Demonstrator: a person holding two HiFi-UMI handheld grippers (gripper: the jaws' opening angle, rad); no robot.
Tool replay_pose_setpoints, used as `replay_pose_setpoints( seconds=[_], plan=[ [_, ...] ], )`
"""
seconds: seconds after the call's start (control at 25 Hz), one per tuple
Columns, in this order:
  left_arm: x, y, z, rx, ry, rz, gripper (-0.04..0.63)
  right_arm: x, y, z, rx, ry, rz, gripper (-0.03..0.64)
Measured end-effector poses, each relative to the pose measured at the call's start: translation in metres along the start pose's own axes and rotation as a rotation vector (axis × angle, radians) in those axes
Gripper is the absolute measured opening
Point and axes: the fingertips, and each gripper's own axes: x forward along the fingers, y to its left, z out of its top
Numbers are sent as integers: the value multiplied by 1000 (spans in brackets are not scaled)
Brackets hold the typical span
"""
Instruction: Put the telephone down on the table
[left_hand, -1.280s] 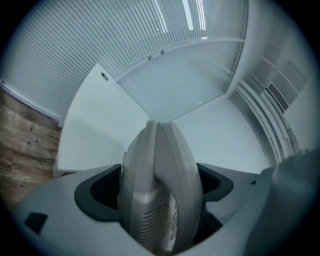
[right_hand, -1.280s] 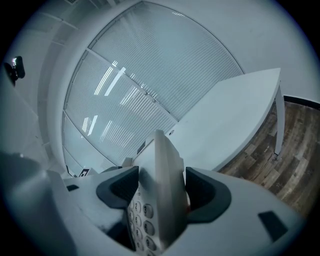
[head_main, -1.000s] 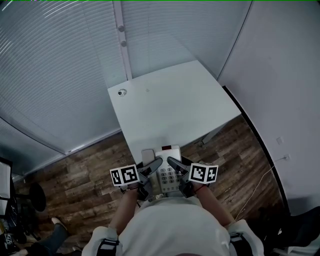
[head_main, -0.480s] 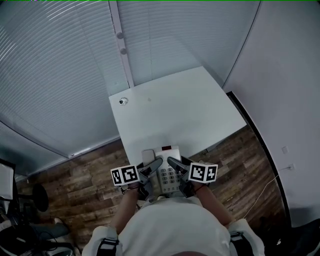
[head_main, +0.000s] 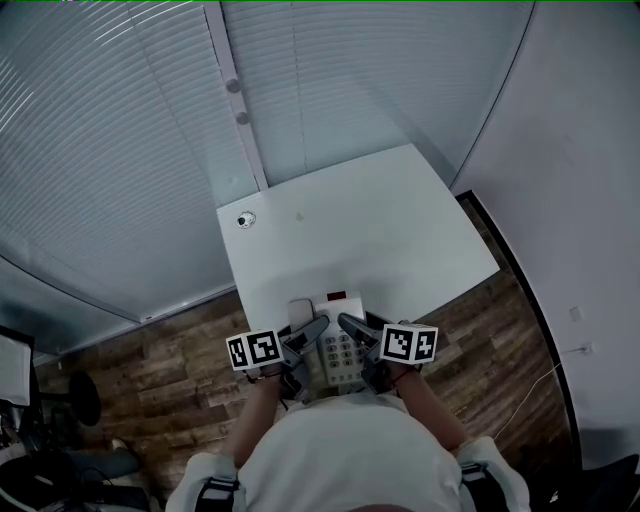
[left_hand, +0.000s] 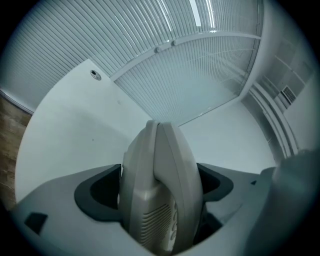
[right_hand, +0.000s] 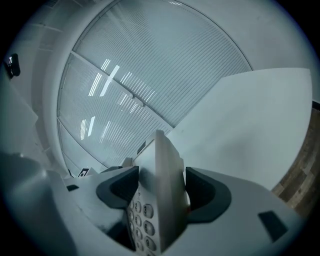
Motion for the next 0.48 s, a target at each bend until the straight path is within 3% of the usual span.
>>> replay_pose_setpoints(
  seconds=[0.48],
  plan=[
    [53,10,41,-32,-21,10,428,28,-33,55,-14,40,-4,305]
  ],
)
